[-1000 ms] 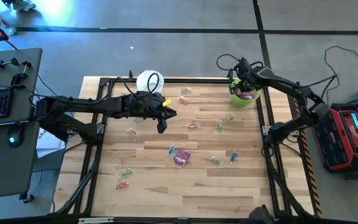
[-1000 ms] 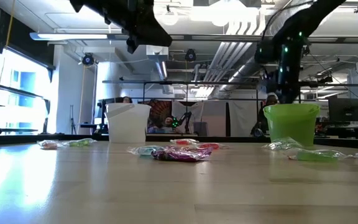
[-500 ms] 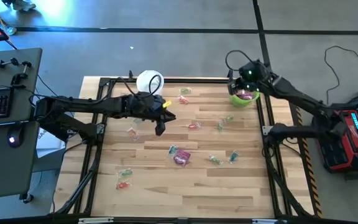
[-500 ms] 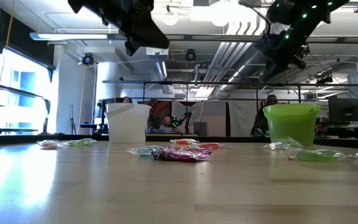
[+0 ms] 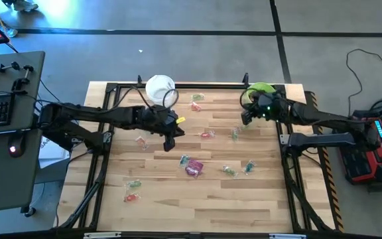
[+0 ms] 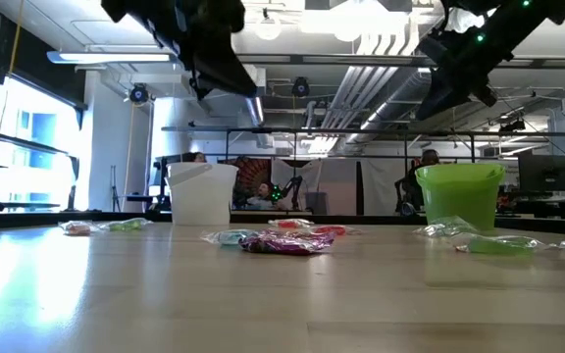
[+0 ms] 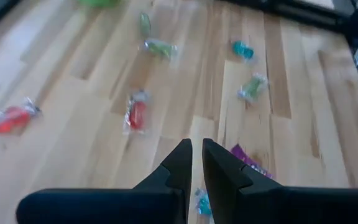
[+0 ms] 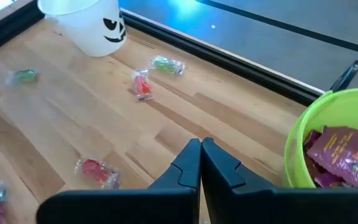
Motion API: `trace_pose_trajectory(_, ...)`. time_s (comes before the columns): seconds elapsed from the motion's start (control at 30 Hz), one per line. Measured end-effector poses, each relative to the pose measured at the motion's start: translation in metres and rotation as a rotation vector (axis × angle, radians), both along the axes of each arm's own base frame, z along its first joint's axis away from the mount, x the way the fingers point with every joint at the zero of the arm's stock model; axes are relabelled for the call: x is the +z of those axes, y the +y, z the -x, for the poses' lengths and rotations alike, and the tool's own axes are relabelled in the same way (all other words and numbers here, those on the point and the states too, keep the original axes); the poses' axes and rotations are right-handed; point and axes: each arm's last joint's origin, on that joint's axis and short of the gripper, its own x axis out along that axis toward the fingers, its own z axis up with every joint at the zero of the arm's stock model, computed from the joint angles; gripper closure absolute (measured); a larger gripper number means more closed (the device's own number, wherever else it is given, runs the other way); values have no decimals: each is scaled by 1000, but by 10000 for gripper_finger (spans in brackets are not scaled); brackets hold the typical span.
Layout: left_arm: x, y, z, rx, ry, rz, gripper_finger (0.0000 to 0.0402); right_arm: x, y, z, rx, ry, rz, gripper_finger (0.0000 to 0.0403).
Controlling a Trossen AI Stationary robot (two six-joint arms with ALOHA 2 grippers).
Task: Sort candy by brand, put in halloween buckets
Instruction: Put the violet candy into the green bucket
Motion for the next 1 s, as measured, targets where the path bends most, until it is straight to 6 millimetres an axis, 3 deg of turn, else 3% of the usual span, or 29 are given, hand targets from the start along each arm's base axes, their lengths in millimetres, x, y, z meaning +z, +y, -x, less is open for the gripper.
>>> trace_pose_trajectory(0.27,-36,-11,-18,-46,126,46,359,-1,12,-5,-10,-12,34,403)
trace_pose_trajectory(0.83,-101,-40,-40,-197,316,108,257,-1,14,-5,-3,-13,34,403)
trace_pose_trajectory(1.0,-109,-50,-49,-226,271,101,235,-1,14,-5,-2,-12,34,403)
